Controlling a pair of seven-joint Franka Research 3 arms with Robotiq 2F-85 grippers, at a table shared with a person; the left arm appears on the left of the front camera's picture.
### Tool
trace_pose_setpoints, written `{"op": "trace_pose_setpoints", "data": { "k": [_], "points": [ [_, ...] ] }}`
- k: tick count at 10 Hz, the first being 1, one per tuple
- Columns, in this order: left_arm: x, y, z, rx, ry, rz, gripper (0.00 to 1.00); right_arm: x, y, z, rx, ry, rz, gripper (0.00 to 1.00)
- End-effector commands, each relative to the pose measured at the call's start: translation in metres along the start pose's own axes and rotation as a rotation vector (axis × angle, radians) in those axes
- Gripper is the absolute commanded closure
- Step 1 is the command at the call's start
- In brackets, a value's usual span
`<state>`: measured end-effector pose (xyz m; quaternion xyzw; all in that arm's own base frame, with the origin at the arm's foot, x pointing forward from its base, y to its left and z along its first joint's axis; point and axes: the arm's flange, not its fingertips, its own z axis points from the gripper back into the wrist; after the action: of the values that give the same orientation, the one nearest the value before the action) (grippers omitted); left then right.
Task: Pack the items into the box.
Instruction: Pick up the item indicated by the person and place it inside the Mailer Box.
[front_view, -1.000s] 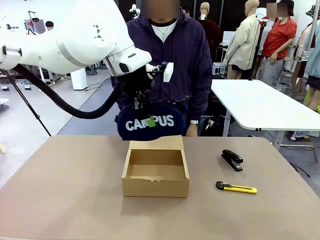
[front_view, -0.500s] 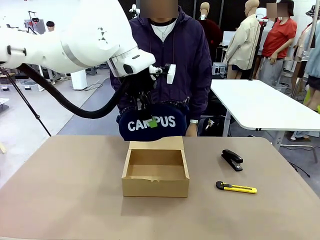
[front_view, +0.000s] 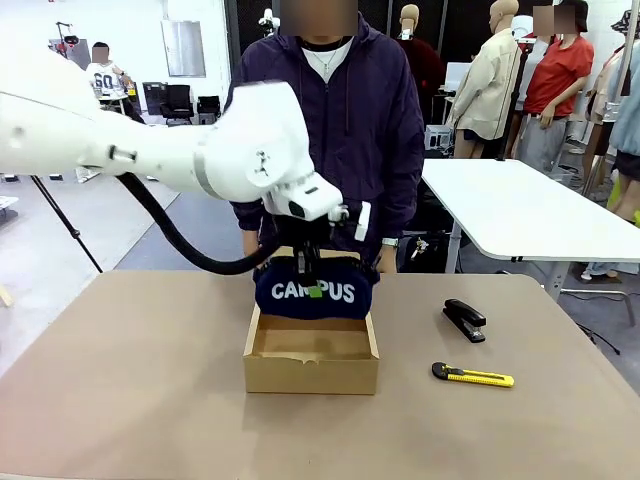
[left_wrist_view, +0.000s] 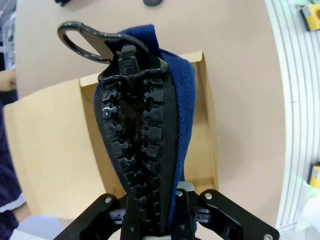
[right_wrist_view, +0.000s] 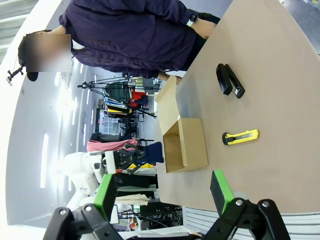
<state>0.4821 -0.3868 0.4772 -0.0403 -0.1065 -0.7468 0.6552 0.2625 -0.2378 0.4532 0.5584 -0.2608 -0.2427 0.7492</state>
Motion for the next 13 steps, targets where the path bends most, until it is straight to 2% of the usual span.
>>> {"op": "trace_pose_setpoints", "data": {
  "k": [1,3,5,7,10,13],
  "points": [
    [0.011,0.019,-0.018,-0.027,0.049,-0.006,1.00,0.003,0.003,0.001,0.020,-0.006,0.016,0.00],
    [0.009,0.028,-0.050,-0.066,0.092,-0.001,1.00,0.003,0.003,0.001,0.020,-0.006,0.016,0.00],
    [0.010,0.033,-0.074,-0.116,0.074,-0.036,1.00,0.003,0.003,0.001,0.020,-0.006,0.016,0.00],
    [0.008,0.034,-0.092,-0.183,0.093,-0.015,1.00,0.003,0.003,0.001,0.020,-0.006,0.016,0.00],
    [0.003,0.035,-0.108,-0.265,0.139,0.016,1.00,0.003,0.003,0.001,0.020,-0.006,0.016,0.00],
    [0.004,0.035,-0.114,-0.289,0.115,0.005,1.00,0.003,0.003,0.001,0.020,-0.006,0.016,0.00]
  ]
}}
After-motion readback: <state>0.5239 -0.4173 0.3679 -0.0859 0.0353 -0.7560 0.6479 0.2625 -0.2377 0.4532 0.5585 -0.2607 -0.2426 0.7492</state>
